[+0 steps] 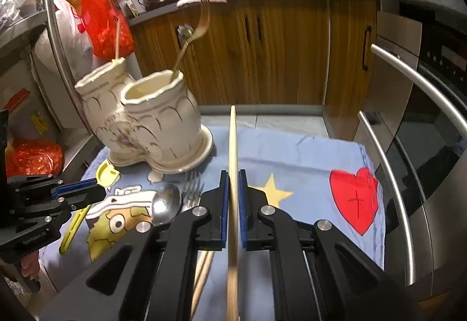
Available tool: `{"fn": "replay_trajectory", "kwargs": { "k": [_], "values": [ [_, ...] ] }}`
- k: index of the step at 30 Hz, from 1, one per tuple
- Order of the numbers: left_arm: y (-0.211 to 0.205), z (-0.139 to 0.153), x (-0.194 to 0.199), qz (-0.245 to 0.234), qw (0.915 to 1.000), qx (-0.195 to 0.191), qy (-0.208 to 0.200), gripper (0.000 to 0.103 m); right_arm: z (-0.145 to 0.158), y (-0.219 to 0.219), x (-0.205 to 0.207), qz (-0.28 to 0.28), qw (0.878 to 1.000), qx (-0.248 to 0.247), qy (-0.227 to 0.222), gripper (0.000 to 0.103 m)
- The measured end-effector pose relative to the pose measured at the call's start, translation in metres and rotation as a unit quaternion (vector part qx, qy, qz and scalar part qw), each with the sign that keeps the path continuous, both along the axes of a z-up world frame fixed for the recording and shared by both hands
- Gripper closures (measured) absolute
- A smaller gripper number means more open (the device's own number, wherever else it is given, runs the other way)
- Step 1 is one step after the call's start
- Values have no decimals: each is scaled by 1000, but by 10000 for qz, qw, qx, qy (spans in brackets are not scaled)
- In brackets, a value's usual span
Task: Organize utensils
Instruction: 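Lift the yellow spoon with the left tool while the right tool carries the chopstick to the holder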
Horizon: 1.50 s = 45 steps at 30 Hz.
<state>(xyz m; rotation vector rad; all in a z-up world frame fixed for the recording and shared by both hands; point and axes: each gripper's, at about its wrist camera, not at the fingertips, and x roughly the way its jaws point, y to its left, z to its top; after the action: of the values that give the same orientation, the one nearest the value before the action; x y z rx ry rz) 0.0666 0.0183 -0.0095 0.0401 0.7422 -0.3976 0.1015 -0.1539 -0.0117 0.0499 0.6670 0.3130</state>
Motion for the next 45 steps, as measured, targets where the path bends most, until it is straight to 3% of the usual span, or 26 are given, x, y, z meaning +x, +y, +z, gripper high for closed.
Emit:
{"fn": "replay_trajectory", "kwargs": {
  "k": [14, 28, 36, 43, 45],
  "values": [
    [19, 58, -14, 226, 9952, -193, -931, 93, 37, 23, -12, 27, 9963, 238, -829, 97],
    [63, 124, 35, 859, 9799, -527, -1721, 93, 97, 71, 18, 404, 9771, 563, -2011, 97],
    [74, 131, 64, 833, 9723, -584, -2105, 93, 96, 88, 52, 455, 9693, 1019, -2190, 97],
    [82, 110, 93, 736, 9727, -871, -2022, 93, 85, 80, 75, 251, 9680, 1232, -2174, 97],
    [84, 109, 98, 704, 9715, -1032, -2013, 93, 84, 73, 81, 210, 9644, 1488, -2176, 97]
  ]
}}
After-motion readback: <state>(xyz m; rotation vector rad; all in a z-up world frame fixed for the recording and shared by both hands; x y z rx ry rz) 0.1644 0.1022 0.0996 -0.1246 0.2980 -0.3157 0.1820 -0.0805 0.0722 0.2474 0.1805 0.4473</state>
